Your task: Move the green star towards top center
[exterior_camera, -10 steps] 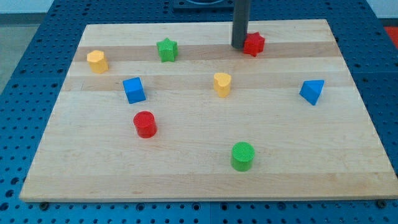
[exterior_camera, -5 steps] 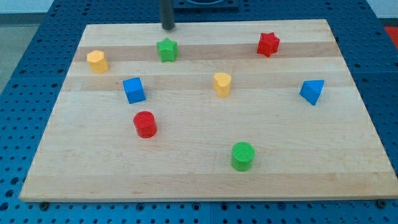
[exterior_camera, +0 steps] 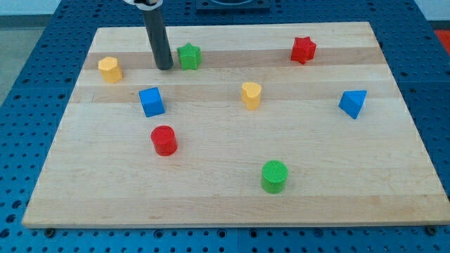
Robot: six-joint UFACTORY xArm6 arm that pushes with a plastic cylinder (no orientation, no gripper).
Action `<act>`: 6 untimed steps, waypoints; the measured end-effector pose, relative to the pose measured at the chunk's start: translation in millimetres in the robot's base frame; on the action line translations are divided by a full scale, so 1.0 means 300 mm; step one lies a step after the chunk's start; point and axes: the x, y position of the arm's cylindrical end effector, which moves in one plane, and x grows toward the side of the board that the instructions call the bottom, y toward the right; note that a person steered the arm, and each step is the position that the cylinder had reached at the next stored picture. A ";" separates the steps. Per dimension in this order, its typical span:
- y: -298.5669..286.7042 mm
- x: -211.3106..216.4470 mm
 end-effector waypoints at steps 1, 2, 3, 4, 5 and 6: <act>0.072 -0.025; 0.135 -0.047; 0.196 -0.079; 0.261 -0.126; 0.321 -0.162; 0.374 -0.207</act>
